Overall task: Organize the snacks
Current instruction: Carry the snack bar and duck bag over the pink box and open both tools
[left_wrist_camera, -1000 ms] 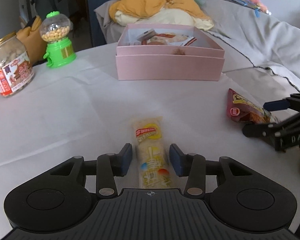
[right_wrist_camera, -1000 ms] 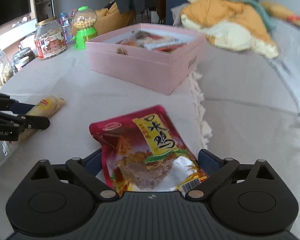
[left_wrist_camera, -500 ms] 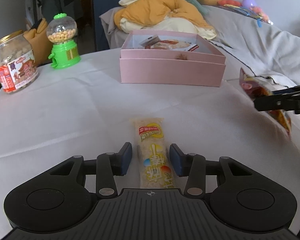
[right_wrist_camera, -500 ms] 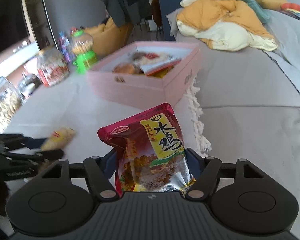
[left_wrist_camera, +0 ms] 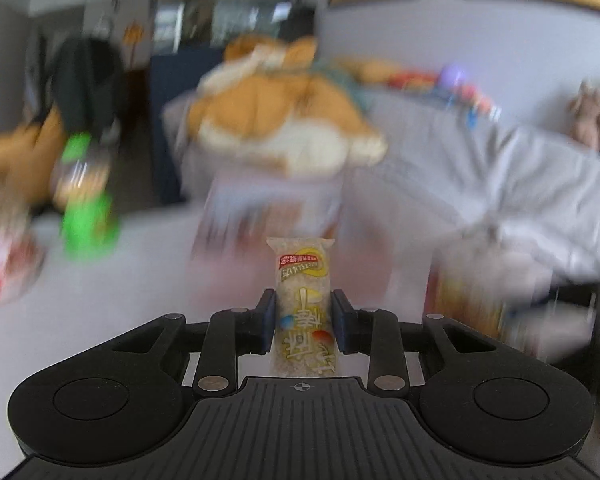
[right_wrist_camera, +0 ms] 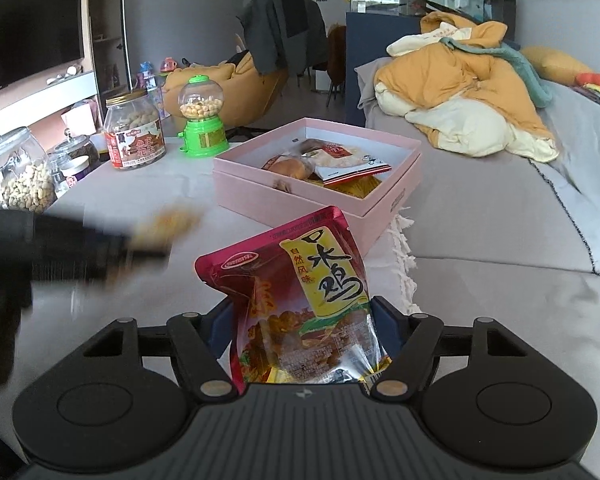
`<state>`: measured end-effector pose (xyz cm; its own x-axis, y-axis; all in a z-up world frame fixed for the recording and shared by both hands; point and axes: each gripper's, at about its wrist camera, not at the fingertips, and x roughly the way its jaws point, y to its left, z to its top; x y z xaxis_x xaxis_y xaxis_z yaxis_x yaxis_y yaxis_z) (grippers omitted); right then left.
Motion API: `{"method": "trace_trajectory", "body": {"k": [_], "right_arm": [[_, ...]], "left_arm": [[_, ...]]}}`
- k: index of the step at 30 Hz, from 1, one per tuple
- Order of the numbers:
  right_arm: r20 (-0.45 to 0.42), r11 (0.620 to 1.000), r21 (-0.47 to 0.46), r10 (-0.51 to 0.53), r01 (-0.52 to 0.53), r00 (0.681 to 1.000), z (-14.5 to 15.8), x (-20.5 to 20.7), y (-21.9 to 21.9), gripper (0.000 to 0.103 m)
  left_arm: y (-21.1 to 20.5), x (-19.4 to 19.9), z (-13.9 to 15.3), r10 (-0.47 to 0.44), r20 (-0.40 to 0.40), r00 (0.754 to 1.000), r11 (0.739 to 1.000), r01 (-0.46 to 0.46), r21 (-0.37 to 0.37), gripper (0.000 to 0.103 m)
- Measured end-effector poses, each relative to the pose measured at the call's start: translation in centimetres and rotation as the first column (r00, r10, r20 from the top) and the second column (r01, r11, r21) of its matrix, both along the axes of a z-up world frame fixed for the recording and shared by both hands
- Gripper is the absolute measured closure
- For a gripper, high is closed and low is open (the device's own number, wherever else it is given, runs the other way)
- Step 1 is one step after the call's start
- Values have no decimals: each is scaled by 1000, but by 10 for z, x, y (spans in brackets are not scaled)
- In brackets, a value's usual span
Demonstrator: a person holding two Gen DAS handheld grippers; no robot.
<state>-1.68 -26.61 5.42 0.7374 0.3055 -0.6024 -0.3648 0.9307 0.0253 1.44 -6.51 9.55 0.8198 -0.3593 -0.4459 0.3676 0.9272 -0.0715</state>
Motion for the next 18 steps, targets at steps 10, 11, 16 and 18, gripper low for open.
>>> {"method": "trace_trajectory", "body": {"k": [10, 11, 16, 18], "right_arm": [[-20, 997, -47, -56, 55, 998, -7, 8, -2, 32], [-20, 997, -50, -57, 56, 998, -8, 8, -3, 32], [-59, 996, -39, -77, 75, 995, -12, 20, -10, 32], [-69, 996, -16, -84, 83, 994, -6, 28, -11, 32]], "left_arm": [[-12, 155, 2, 47, -173, 984, 925, -109, -365, 70], [-8, 153, -2, 40, -161, 986, 924, -98, -369, 70], [25, 130, -15, 47, -140, 989, 935, -93, -343, 70], [37, 112, -20, 73, -139, 988, 941, -115, -319, 70]]}}
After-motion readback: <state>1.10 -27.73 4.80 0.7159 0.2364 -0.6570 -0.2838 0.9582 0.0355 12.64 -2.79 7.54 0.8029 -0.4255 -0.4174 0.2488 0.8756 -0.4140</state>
